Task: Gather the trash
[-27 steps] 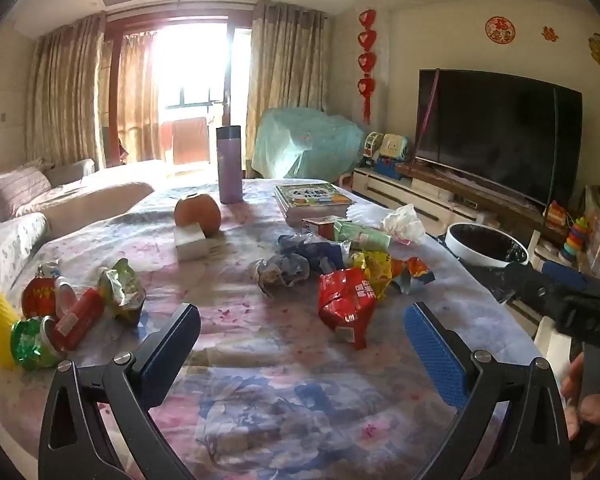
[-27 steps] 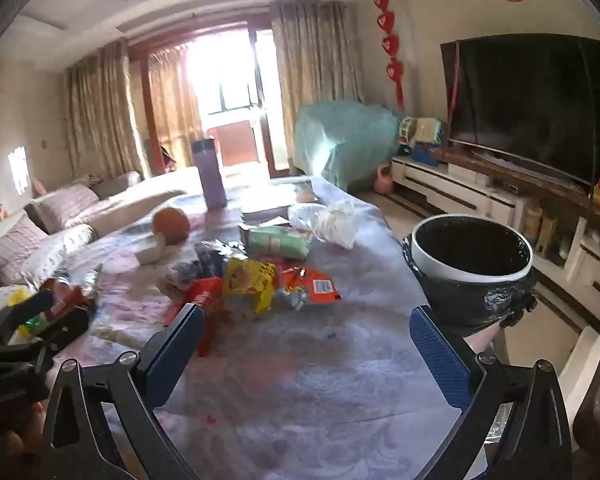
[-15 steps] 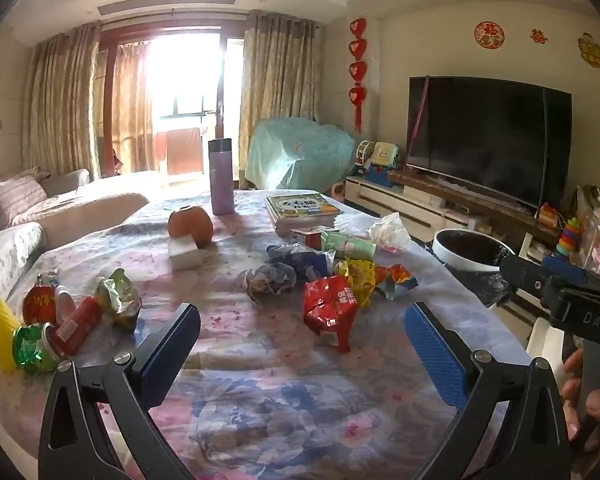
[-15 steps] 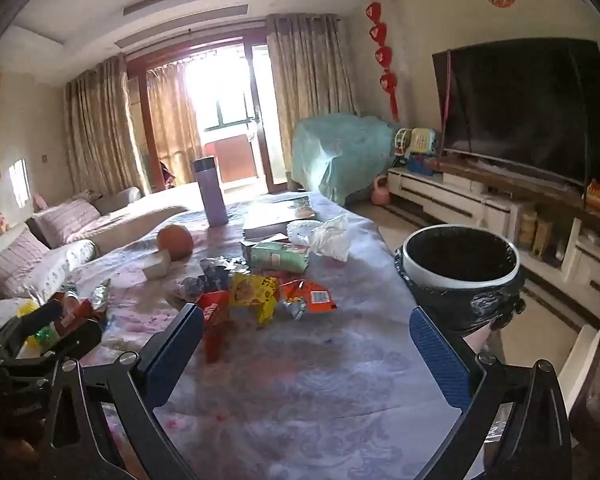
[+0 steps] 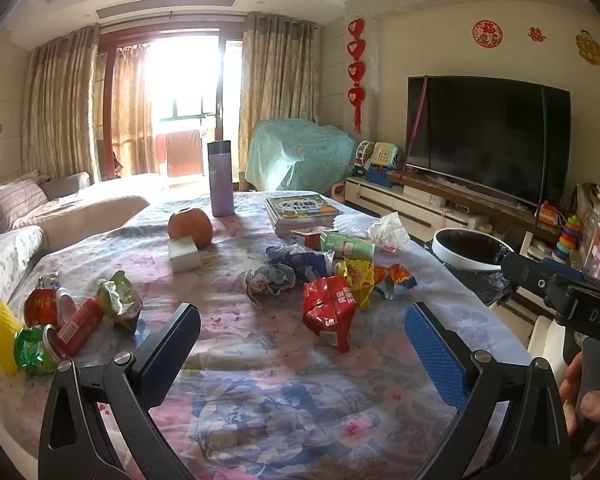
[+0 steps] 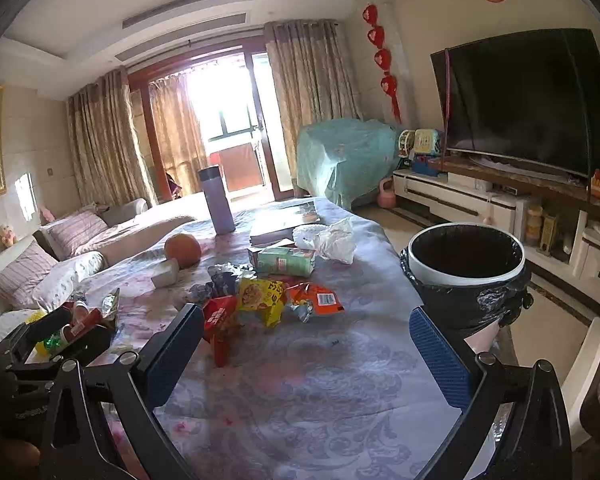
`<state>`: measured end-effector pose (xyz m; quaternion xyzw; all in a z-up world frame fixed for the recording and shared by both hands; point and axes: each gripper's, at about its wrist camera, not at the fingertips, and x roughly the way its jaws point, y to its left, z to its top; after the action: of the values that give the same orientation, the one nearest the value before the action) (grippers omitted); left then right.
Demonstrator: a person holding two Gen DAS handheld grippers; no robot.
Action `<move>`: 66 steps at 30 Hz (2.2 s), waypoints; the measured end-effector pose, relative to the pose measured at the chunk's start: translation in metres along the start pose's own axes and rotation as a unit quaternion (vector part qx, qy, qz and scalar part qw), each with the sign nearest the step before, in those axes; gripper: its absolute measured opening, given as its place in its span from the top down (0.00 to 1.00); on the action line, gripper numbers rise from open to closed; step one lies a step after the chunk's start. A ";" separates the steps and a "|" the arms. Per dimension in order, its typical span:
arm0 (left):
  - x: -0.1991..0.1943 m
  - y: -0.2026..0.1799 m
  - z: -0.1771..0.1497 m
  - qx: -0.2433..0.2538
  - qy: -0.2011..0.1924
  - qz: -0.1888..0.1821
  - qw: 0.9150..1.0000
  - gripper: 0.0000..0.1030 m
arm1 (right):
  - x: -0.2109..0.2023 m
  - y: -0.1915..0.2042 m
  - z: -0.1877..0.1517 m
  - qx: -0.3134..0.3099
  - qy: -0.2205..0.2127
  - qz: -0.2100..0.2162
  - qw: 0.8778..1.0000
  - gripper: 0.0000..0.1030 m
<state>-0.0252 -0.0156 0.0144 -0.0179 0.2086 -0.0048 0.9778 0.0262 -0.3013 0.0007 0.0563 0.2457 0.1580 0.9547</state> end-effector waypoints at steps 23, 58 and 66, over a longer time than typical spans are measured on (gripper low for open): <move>0.004 0.000 -0.001 -0.001 0.001 -0.002 1.000 0.01 | 0.000 0.000 -0.005 -0.003 0.002 0.008 1.000 0.00; 0.025 0.001 -0.007 -0.003 0.023 -0.005 1.000 0.01 | 0.015 -0.006 -0.009 0.008 0.029 0.016 0.999 0.00; 0.053 0.002 -0.005 -0.004 0.057 -0.008 0.998 0.01 | 0.043 -0.016 -0.010 0.012 0.062 0.030 0.998 0.00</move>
<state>0.0214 -0.0144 -0.0116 -0.0232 0.2643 -0.0126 0.9641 0.0610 -0.3019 -0.0304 0.0656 0.3047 0.1872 0.9316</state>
